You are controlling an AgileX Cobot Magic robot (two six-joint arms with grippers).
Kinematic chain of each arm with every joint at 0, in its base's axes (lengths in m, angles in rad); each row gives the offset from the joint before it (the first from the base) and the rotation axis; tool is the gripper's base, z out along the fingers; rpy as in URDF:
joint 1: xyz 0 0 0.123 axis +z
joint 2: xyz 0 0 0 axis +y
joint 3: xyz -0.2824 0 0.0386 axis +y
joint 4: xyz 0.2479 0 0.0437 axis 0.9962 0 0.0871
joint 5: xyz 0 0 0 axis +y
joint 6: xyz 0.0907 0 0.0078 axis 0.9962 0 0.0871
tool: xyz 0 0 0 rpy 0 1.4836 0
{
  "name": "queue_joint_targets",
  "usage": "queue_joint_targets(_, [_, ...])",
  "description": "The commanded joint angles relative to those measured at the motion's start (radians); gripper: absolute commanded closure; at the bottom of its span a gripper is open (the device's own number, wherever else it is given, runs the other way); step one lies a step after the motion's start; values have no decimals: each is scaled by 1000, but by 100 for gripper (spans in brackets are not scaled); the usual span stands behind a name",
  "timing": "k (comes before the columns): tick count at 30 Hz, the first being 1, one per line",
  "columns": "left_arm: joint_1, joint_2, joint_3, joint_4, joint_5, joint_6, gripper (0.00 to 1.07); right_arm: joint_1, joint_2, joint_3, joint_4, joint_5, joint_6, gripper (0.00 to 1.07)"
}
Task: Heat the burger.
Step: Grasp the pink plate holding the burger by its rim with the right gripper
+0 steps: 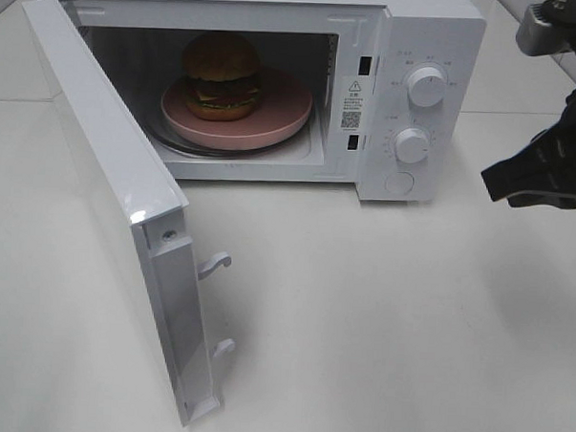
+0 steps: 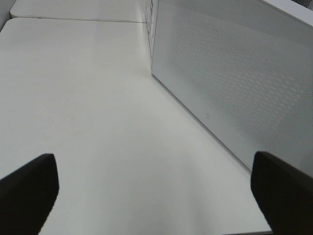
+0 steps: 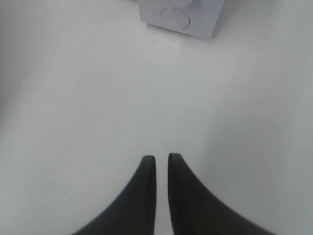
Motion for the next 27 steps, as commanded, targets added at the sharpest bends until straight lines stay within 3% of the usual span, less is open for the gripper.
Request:
queue_joint_targets(1, [2,-14,0,3,-5,1,7,-4,-9,-8,-1,-7,-314,102])
queue_joint_targets(12, [2,-14,0,3,-5,1,7,-4,-9,-8,-9,-26,-930,100])
queue_joint_targets(19, [2,-14,0,3,-5,1,7,-4,-9,-8,-9,-48,-1043,97])
queue_joint_targets(22, [2,-14,0,3,-5,1,7,-4,-9,-8,-1,-62,-1018,91])
queue_joint_targets(24, [2,-14,0,3,-5,1,7,-4,-9,-8,-7,-90,-970,67])
queue_joint_targets(25, [2,-14,0,3,-5,1,7,-4,-9,-8,-7,-90,-970,67])
queue_joint_targets(26, [2,-14,0,3,-5,1,7,-4,-9,-8,-32,-95,-958,50])
queue_joint_targets(27, [2,-14,0,3,-5,1,7,-4,-9,-8,-32,-95,-958,50])
